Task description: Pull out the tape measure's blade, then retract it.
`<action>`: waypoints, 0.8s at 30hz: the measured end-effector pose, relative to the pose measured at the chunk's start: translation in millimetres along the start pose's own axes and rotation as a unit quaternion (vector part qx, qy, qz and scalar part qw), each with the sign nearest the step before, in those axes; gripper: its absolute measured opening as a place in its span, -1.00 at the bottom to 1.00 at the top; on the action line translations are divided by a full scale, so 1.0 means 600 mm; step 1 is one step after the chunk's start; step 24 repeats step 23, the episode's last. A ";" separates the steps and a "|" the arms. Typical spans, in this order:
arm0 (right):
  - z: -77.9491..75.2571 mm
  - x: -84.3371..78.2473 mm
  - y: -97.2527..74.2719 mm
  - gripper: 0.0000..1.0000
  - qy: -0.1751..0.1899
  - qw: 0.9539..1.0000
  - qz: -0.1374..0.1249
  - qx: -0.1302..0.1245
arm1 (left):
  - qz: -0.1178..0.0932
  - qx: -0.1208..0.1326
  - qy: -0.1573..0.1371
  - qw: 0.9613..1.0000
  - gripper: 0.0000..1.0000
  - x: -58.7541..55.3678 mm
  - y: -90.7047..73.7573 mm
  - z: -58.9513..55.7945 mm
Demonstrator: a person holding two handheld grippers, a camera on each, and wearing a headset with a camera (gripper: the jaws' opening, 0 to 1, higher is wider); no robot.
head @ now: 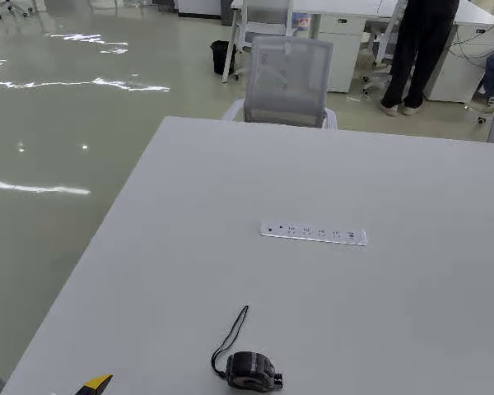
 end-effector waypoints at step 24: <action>0.008 -0.007 -0.009 1.00 -0.005 1.000 0.011 -0.001 | 0.000 0.005 -0.005 1.000 0.98 0.003 -0.011 0.013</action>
Point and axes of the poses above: the centre of the closed fingertips' face, and the gripper's own axes: y roughly forward along the fingers, z roughly to its left, x roughly out of its top, the point moved 10 cm from there along -y, roughly backward along the fingers, and after that the axes turned 12 degrees about -z, right-handed, at the moved point
